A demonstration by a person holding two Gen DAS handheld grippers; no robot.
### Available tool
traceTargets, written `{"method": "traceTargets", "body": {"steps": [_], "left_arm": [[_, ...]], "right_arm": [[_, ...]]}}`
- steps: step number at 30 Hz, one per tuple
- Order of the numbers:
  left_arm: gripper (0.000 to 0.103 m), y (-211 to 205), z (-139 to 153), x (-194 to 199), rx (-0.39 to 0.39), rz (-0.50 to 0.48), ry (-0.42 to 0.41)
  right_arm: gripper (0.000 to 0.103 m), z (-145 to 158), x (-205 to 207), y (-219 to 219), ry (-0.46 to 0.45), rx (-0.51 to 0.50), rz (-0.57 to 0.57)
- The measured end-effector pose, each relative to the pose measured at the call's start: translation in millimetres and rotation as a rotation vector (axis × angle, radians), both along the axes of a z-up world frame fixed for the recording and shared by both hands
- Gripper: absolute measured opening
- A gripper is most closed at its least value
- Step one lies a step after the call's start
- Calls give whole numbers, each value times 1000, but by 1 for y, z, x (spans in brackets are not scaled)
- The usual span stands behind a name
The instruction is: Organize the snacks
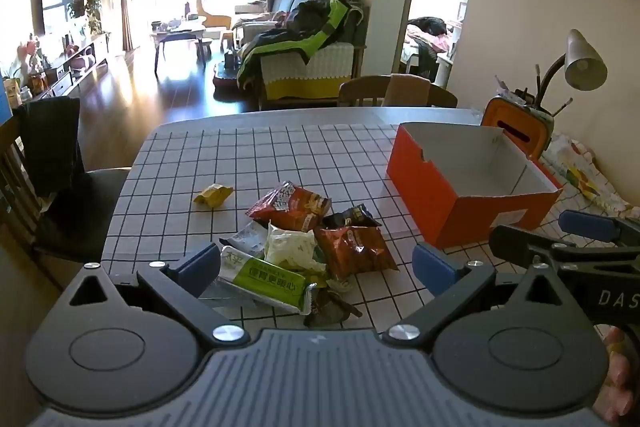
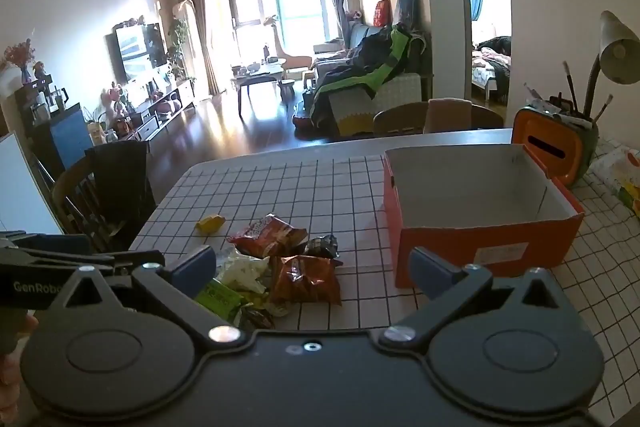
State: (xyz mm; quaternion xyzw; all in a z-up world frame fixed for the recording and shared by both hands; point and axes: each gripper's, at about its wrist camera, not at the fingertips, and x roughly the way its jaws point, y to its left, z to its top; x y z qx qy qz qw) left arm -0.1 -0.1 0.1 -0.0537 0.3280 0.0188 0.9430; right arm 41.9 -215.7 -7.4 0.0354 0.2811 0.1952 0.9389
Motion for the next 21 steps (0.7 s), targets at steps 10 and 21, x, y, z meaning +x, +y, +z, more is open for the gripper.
{"method": "traceTargets", "body": {"steps": [10,21], "left_arm": [[103,5,-10,5,-8,3,9],[103,4,-5,4,-3,0,3]], "right_arm": [[103,0,2,3,-12,-17,5],[103,-2,2,4,-9,-18,2]]}}
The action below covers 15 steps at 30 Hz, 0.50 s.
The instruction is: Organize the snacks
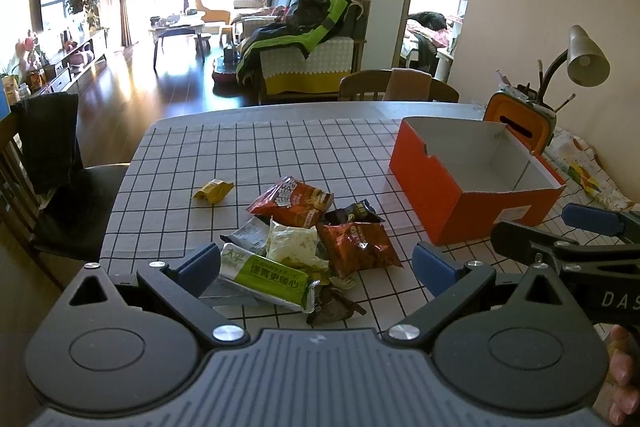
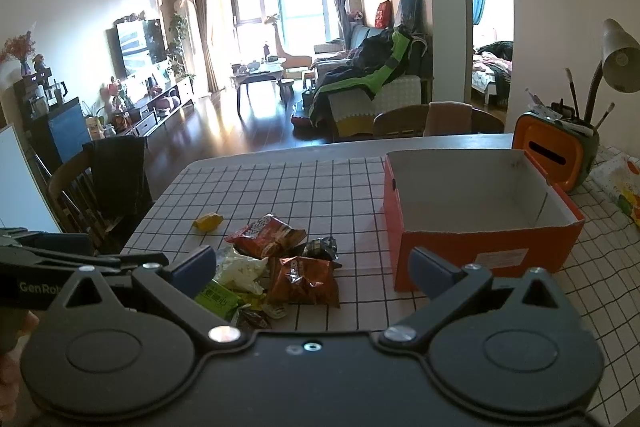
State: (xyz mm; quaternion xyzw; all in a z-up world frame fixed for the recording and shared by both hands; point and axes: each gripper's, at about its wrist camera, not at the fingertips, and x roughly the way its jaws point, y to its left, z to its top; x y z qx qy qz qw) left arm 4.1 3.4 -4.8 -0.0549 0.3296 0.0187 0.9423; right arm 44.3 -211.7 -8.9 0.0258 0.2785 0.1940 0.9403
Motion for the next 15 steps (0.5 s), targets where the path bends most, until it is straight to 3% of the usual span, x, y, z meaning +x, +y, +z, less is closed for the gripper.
{"method": "traceTargets", "body": {"steps": [15], "left_arm": [[103,4,-5,8,16,-12,-35]], "right_arm": [[103,-3,4,6,0,-2,-2]]}}
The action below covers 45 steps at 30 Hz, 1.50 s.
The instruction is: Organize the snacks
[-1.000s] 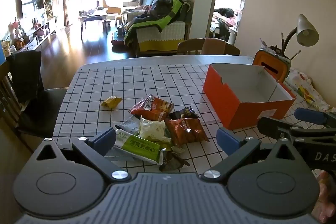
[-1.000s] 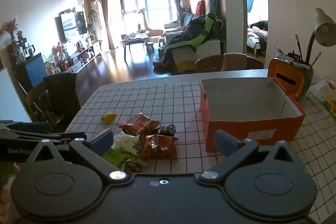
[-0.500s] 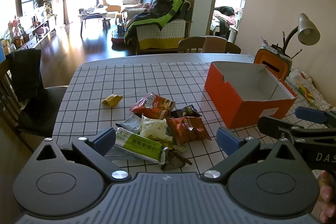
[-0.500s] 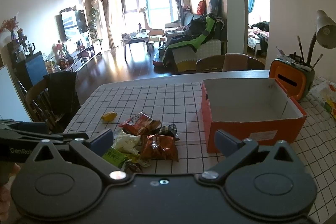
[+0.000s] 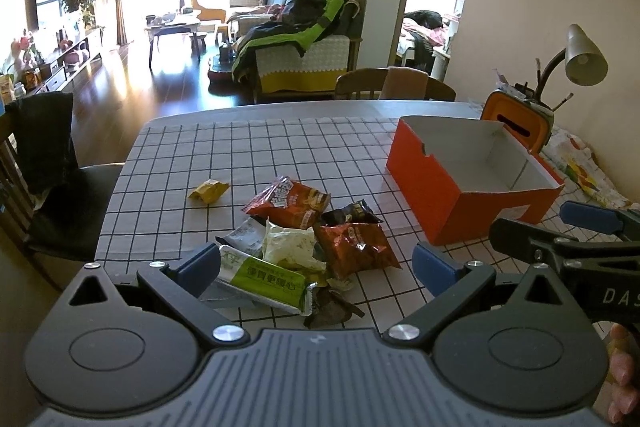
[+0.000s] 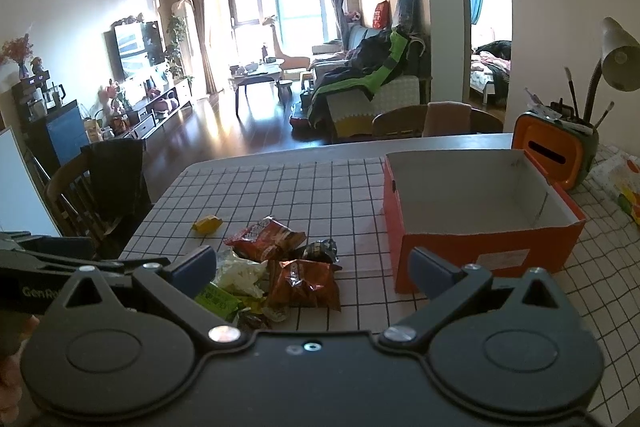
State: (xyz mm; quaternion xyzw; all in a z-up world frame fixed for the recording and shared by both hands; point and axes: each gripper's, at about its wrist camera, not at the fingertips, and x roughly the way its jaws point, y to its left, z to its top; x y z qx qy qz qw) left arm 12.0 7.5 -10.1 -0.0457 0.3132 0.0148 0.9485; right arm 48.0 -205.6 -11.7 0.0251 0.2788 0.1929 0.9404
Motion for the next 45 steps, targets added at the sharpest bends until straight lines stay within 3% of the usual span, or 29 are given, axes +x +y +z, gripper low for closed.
{"method": "traceTargets", "body": {"steps": [10,18,30,40,45], "left_arm": [[103,8,-11,21,-4,43,81],[103,32,-34,43,-85,132,145],[102,67,-87,96,-262,315,410],[98,88,-119,135,-385,532,564],[97,91,-133,142,-405,617,631]], "right_arm": [[102,-7,26,7,25,1,58],[101,-29,57,20,33,-100,196],[86,-83,111,66,-3,-383,546],[74,-116,137,101,-72,-668,879],[72,-125,144,109,-60,-733,993]]}}
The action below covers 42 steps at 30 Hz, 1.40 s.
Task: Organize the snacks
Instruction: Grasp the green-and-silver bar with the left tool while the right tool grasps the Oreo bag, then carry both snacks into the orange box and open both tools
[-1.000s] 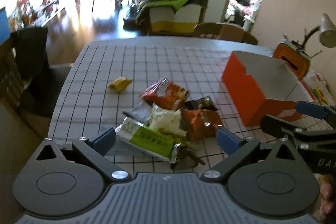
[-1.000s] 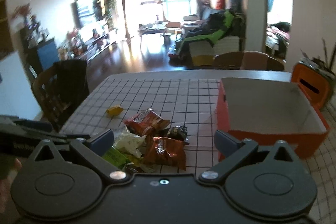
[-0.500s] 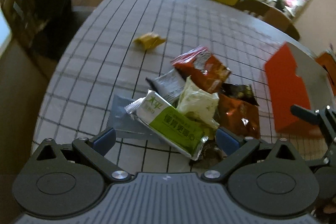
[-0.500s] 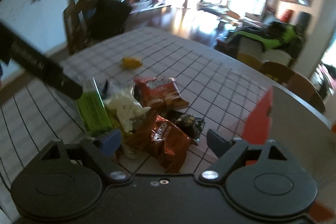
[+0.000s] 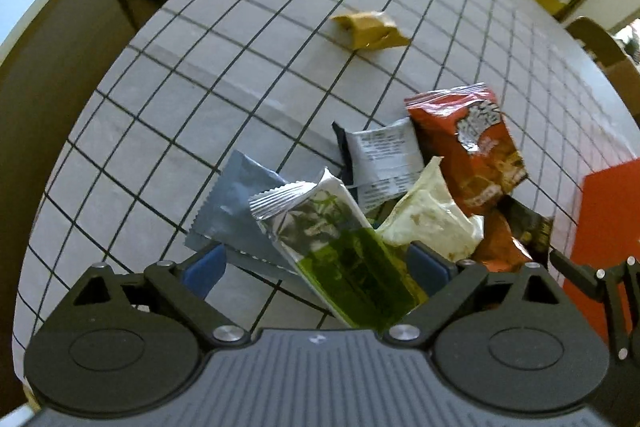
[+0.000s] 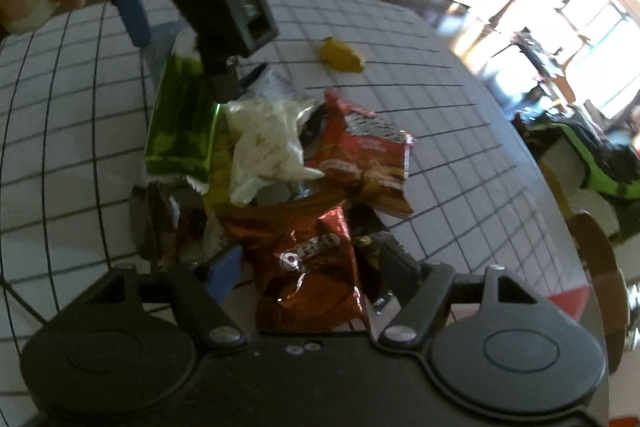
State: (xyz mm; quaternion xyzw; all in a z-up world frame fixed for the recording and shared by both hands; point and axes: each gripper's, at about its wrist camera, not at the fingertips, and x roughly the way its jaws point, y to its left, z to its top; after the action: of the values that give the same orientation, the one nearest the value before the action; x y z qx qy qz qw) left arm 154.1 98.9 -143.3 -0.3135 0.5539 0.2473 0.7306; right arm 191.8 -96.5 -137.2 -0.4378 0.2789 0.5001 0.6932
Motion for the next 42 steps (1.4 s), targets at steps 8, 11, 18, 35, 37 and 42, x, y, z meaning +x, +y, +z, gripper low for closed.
{"method": "traceTargets", "body": {"steps": [8,11,18,35,37,42], "left_arm": [[90,1,-16,8,-26,42,69],[87,1,-22,6,-42,48,80],[65,-1,-30,3,-80,38,67],[41,-2,-18,-33,-84,-50,-49],[41,-5,-10,-38,-77,-81,-66],[41,-11,8,-47,-65,-156,-126]], "right_arm": [[63,-14,5,11,14,-51,36],[60,-14,3,9,25,-36,24],[46,-13,1,7,35,-6,-55],[38,11,-28,-19,82,147,-366],[38,17,-33,-25,92,169,-403],[38,34,-47,-39,112,218,-500]]}}
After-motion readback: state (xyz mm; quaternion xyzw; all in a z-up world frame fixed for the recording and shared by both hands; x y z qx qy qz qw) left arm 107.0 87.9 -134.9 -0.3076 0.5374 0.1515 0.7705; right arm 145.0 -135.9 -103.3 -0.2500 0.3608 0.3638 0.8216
